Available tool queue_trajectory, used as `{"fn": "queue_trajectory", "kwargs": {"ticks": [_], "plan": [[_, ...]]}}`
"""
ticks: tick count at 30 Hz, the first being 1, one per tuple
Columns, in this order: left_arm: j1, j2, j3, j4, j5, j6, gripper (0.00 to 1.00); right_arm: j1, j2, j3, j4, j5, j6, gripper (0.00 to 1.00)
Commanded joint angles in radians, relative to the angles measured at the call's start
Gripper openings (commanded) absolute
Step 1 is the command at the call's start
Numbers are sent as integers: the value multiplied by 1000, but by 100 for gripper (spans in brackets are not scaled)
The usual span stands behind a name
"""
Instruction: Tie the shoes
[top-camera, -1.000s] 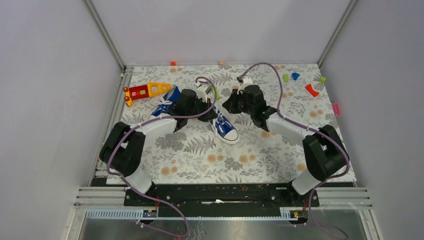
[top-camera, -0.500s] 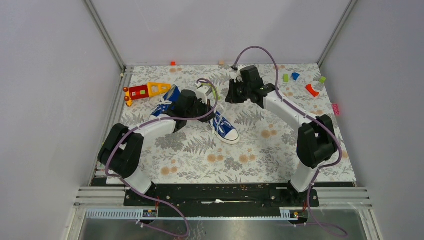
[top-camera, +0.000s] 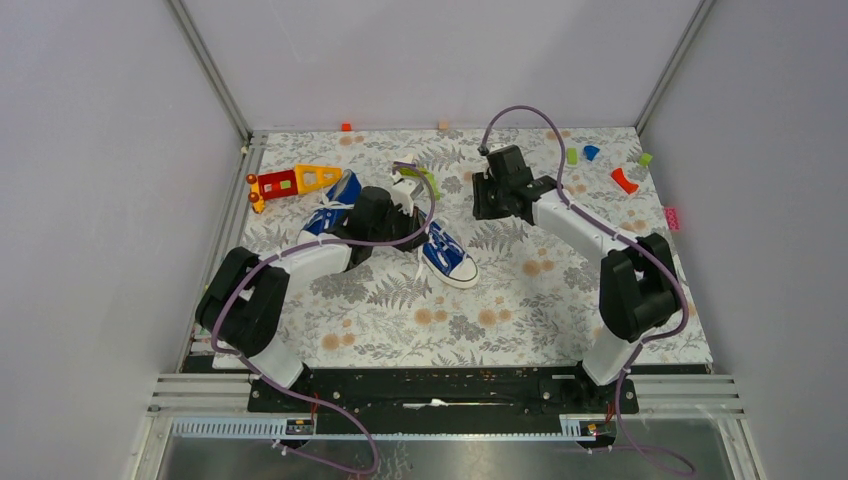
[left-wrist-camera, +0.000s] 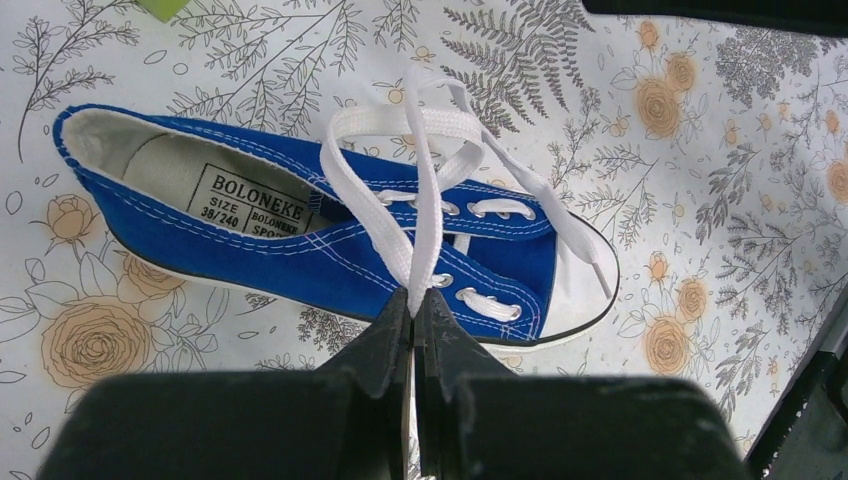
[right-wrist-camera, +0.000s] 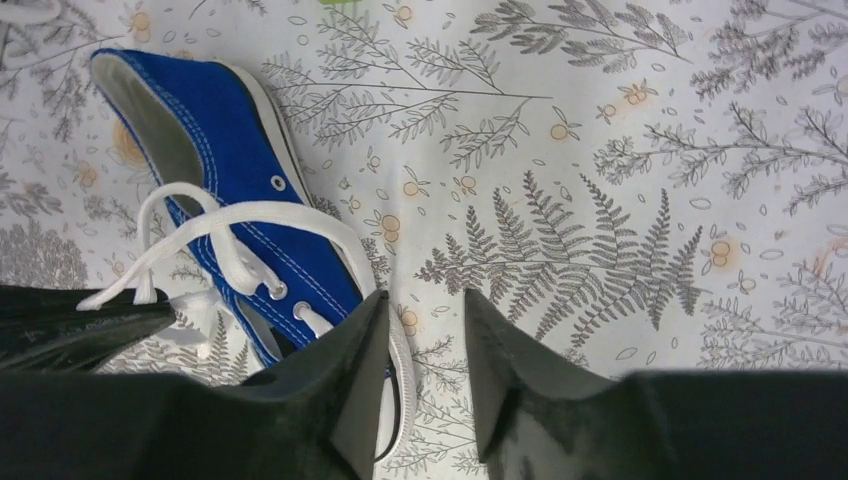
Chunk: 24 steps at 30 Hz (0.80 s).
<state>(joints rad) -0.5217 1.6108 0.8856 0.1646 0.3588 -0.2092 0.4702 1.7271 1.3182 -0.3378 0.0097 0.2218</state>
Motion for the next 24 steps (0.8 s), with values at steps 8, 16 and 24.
{"fn": "queue_trajectory", "kwargs": {"ticks": [8,16,24], "plan": [[5,-49,1,83,17,11,0,-16,-81,-205,229,-235,95,50],[5,-49,6,83,18,21,0,-54,5,-252,367,-367,226,49],[5,-47,22,77,23,27,0,-54,81,-264,395,-418,268,39]]}}
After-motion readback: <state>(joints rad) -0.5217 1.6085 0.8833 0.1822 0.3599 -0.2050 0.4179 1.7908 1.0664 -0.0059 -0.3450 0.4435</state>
